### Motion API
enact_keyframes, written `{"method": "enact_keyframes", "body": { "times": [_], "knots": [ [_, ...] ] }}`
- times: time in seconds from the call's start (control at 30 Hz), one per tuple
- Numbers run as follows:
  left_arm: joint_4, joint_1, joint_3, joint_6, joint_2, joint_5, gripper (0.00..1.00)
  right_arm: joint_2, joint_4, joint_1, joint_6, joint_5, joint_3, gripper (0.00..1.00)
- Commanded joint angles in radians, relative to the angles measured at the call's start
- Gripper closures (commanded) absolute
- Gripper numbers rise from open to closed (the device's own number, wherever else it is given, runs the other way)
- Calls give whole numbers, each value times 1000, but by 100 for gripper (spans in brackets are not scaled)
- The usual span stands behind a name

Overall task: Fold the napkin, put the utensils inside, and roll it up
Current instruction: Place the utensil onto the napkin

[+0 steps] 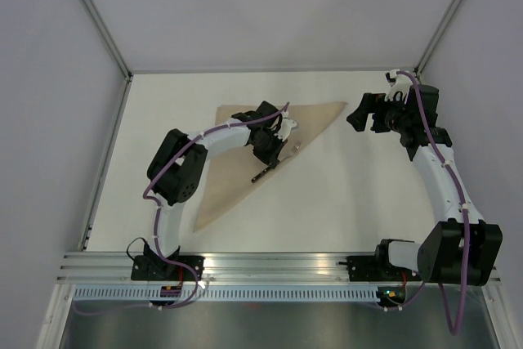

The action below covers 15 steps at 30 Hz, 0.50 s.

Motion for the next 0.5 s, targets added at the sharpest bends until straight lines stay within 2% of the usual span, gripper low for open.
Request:
{"method": "enact_keyframes", "body": {
  "times": [0.0, 0.23, 0.47],
  "knots": [
    [25, -11, 20, -33, 11, -7, 92, -4, 18, 0, 4, -12, -2, 2],
    [27, -11, 20, -34, -1, -14, 75, -6, 16, 1, 3, -12, -2, 2],
    [25, -11, 21, -36, -20, -18, 75, -9, 16, 1, 6, -15, 0, 2]
  ]
}}
